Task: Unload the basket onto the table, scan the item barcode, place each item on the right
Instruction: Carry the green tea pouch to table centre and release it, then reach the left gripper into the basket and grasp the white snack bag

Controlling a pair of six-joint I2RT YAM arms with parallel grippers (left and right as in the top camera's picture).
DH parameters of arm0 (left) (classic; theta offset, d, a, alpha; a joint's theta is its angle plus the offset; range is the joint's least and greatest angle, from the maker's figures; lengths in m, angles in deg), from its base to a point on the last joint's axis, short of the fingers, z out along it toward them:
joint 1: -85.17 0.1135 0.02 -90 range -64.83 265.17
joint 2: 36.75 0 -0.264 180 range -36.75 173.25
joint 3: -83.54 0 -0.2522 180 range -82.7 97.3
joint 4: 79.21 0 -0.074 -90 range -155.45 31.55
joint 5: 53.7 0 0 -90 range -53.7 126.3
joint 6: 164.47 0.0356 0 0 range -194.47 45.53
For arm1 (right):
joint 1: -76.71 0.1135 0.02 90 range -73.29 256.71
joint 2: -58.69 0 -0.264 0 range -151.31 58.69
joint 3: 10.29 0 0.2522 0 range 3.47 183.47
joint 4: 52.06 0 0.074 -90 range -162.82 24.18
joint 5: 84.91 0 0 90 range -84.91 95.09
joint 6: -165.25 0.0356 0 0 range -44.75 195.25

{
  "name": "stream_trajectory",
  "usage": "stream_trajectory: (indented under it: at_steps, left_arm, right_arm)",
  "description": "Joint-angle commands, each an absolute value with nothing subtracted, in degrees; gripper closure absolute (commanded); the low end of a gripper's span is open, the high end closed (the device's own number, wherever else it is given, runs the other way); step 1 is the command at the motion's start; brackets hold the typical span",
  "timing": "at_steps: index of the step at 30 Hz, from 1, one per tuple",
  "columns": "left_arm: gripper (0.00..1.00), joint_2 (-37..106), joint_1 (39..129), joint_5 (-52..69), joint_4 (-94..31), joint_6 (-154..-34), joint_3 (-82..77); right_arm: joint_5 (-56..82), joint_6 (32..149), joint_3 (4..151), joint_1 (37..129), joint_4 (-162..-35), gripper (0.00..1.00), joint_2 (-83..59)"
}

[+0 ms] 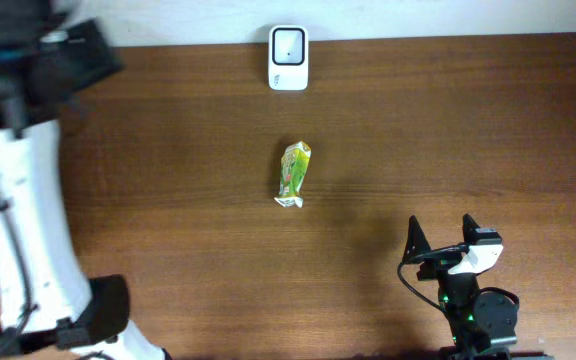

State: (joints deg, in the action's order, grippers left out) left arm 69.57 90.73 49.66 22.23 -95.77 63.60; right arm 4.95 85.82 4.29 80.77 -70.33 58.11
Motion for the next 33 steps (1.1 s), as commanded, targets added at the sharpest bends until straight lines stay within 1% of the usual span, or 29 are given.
stream_trajectory:
  at_steps: [1, 4, 5, 7, 12, 14, 16, 19, 23, 33]
  left_arm:
    - [0.06, 70.40, 103.59, 51.58, 23.72, -95.46, 62.92]
    - [0.09, 70.71, 115.96, 51.54, 19.56, -95.77, 57.79]
    - [0.09, 70.71, 117.27, 51.50, 17.92, -94.46, 56.30]
    - [0.09, 70.82, 119.98, 51.10, 11.15, -88.01, 49.79]
    - [0.09, 71.34, 120.66, 51.28, -2.84, -72.34, 33.53]
    - [0.09, 71.43, 121.14, 51.37, -7.74, -68.07, 28.89]
    - [0.10, 71.97, 121.95, 51.10, -10.75, -67.05, 26.55]
    - [0.12, 74.99, 122.62, 50.88, -12.15, -65.01, 26.12]
    - [0.13, 80.45, 122.84, 50.86, -14.01, -56.27, 26.14]
    - [0.13, 88.72, 122.84, 51.15, -19.47, -55.03, 26.12]
  right_arm:
    - [4.45, 86.01, 3.79, 80.44, -70.46, 0.01, 58.48]
    - [4.45, 86.01, 3.79, 80.44, -70.44, 0.01, 58.48]
    - [4.45, 86.01, 3.79, 80.44, -70.46, 0.01, 58.48]
    - [4.45, 86.01, 3.79, 80.44, -70.46, 0.01, 58.48]
    - [4.45, 86.01, 3.79, 80.44, -70.44, 0.01, 58.48]
    - [4.45, 86.01, 3.79, 80.44, -70.46, 0.01, 58.48]
    - [4.45, 86.04, 3.79, 80.44, -70.44, 0.01, 58.48]
    - [4.45, 86.01, 3.79, 80.44, -70.44, 0.01, 58.48]
    - [4.45, 86.01, 3.79, 80.44, -70.44, 0.01, 58.48]
    - [4.45, 86.01, 3.79, 80.44, -70.46, 0.01, 58.48]
